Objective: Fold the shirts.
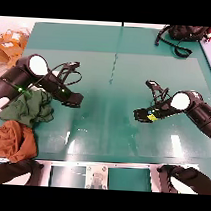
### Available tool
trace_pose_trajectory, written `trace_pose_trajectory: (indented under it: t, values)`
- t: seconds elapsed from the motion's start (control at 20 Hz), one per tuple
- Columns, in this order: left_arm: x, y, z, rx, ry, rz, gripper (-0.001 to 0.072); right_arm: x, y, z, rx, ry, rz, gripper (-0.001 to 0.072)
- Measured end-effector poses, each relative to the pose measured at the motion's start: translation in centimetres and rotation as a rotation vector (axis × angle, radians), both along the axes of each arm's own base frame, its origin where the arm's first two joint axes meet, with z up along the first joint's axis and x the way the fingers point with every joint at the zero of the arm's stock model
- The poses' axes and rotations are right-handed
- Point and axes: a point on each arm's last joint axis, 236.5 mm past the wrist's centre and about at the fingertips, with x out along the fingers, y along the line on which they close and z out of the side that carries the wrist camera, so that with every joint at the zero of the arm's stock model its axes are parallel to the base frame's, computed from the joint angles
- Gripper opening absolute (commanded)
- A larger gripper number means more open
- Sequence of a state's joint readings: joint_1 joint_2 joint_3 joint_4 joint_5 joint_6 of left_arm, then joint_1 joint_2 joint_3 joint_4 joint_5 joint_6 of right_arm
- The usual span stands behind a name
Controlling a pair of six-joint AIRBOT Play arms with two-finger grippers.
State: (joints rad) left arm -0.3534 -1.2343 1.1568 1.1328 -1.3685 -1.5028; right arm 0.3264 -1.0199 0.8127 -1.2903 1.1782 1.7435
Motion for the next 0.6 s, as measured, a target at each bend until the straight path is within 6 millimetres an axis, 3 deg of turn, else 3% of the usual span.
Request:
trace_pose_trajectory:
  t: [0.6]
  values:
    - [-0.02,-0.08,0.04,-0.004,0.001,0.0,0.0023,0.02,-0.07,-0.02,-0.004,-0.003,0.006,0.0014]
